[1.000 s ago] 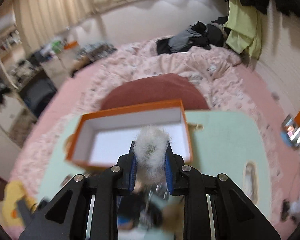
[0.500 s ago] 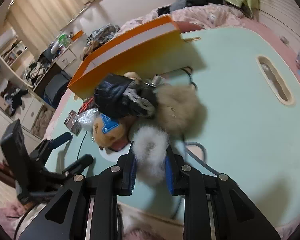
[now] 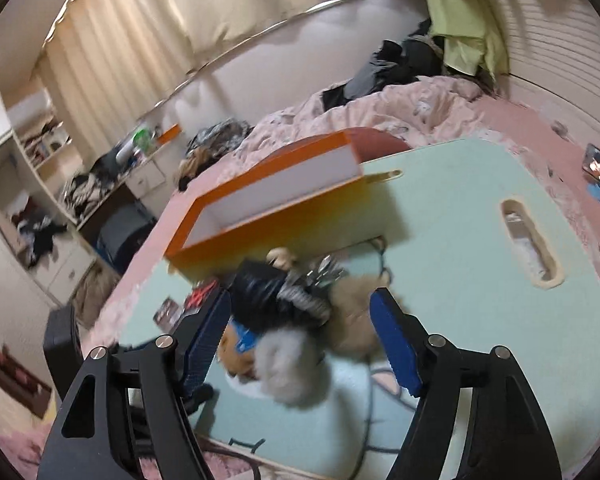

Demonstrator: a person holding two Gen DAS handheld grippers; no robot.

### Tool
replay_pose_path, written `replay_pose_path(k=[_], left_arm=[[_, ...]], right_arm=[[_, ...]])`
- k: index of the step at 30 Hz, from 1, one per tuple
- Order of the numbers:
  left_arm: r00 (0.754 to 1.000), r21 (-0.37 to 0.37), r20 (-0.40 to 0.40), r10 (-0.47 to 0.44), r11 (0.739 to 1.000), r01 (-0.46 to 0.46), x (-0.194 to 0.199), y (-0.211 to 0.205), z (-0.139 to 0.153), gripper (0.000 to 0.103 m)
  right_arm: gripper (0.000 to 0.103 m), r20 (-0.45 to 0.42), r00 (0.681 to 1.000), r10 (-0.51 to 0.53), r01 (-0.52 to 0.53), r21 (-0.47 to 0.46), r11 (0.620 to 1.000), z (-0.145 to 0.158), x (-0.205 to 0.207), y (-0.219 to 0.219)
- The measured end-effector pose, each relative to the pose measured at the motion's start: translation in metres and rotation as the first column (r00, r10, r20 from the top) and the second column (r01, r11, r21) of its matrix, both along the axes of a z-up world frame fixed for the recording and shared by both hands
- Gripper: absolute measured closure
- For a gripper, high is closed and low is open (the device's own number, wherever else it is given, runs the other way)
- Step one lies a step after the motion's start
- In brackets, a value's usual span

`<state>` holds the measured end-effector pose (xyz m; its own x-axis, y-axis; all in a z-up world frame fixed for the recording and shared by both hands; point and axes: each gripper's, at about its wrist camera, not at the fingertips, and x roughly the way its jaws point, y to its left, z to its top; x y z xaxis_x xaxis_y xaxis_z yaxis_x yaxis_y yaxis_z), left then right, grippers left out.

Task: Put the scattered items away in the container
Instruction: 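Carry the white fluffy ball out and release it beside the bear, open right gripper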

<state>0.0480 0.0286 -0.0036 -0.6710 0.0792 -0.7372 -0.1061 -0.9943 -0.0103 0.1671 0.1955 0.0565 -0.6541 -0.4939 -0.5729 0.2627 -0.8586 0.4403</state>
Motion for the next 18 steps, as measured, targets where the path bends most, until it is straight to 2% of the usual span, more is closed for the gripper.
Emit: replay_pose_path(k=[3, 7, 13, 18], left_arm=[[1.0, -0.001, 0.0, -0.013, 1.0, 0.013, 0.0, 0.001, -0.001, 0.0], [1.0, -0.002, -0.003, -0.015, 1.0, 0.015, 0.0, 0.003, -0.001, 0.0], [1.0, -0.001, -0.006, -0.013, 1.0, 0.013, 0.001, 0.003, -0.001, 0.0], [1.0, -0.001, -0.008, -0.013, 1.0, 0.013, 0.002, 0.002, -0.001, 0.0]], right_arm=[[0.031, 0.025, 0.999, -0.021, 0.021, -0.032, 0.999, 0.005, -0.021, 0.014], [0.031, 0.042, 0.997, -0.064, 0.063, 0.011, 0.998, 0.008, -0.056, 0.02], [0.031, 0.053, 0.996, -0.07, 0.067, 0.052, 0.996, 0.01, -0.099, 0.015], [0.031, 0.063, 0.998, -0.028, 0.024, 0.061, 0.998, 0.007, -0.12, 0.002]])
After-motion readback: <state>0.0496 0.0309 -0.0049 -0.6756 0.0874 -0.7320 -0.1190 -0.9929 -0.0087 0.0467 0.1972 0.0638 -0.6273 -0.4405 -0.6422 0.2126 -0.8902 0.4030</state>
